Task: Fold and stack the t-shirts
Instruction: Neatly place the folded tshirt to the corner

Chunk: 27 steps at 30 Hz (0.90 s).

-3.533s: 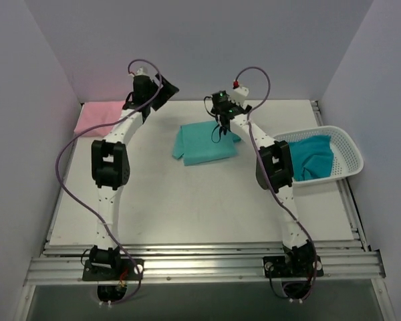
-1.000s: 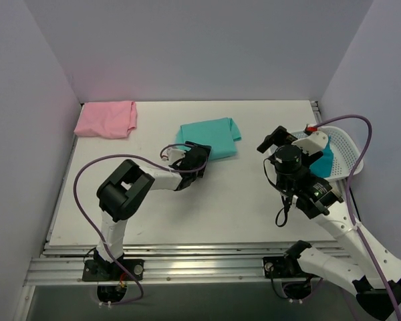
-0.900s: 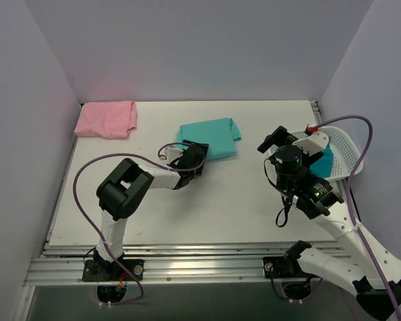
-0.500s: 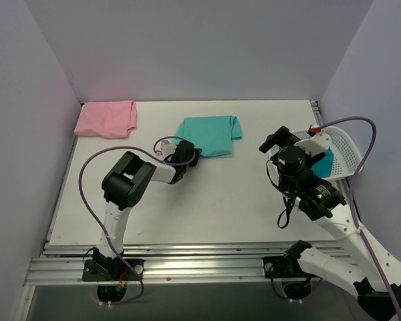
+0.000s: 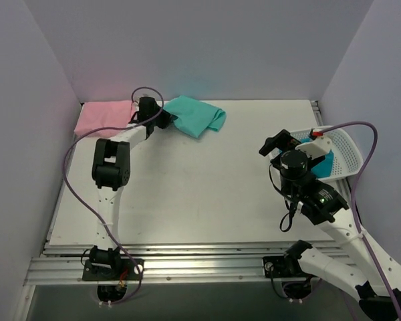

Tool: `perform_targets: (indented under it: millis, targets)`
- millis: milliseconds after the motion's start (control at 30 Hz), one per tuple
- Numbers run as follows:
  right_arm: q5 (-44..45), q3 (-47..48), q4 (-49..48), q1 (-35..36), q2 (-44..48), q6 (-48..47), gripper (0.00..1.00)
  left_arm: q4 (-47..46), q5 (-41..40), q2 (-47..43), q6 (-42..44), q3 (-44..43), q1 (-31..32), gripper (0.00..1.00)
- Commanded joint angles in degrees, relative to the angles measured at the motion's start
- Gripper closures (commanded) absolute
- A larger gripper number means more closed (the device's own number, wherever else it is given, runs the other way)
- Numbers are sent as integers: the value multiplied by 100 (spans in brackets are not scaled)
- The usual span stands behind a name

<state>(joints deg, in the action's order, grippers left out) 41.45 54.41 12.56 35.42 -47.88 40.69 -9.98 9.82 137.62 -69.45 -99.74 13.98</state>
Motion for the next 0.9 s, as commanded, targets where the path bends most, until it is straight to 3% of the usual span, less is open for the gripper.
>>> perform_targets:
  millis: [0, 300, 533, 700, 867]
  targets:
    - [-67, -18, -183, 62, 94, 71, 0, 2250, 583, 89, 2062, -1624, -395, 98]
    - [-93, -10, -60, 88, 463, 18, 0, 4442, 512, 590, 3561, -3920, -1239, 98]
    - [-277, -36, 10, 88, 569, -34, 0, 4716, 740, 626, 3667, -3922, -2293, 98]
    - [-489, -1, 10, 97, 437, -96, 1, 4206, 889, 248, 3509, -3350, -2602, 98]
    - [-559, -45, 19, 106, 420, -140, 1, 4416, 925, 405, 3465, -4016, -2733, 98]
